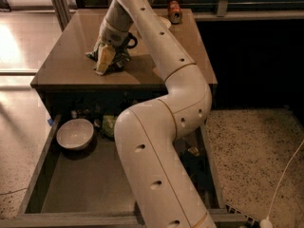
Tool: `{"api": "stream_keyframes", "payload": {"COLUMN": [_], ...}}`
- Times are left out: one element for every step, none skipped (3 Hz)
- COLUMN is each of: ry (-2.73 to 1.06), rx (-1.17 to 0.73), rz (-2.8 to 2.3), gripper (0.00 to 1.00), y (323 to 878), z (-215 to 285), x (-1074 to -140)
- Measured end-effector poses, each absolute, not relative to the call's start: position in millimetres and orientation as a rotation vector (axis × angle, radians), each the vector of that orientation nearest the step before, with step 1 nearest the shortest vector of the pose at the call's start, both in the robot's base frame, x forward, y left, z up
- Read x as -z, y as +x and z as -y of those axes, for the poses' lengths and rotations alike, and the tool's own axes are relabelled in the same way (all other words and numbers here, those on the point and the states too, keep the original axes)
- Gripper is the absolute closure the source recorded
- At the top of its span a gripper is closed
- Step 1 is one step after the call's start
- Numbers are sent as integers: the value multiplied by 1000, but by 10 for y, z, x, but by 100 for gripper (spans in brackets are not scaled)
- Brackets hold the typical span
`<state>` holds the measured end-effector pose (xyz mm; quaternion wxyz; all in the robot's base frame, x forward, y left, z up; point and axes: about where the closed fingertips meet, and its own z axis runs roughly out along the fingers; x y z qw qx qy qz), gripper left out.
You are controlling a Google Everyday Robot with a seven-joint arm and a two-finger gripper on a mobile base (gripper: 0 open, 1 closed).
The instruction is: Place green jalapeno chip bag into top drawer
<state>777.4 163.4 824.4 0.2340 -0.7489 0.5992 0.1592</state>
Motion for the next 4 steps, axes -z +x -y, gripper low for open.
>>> {"api": "stream_keyframes", "payload": {"ry": [-2056, -2055, -1998, -1921], "rx": [-437, -436, -384, -316], "rz": [-1645, -1645, -1604, -1566], "gripper": [100, 100, 100, 100], "y": [7735, 7713, 7756, 7770], "z": [-1633, -1640, -1348, -929], "x": [-8302, -8335, -8668, -9125]}}
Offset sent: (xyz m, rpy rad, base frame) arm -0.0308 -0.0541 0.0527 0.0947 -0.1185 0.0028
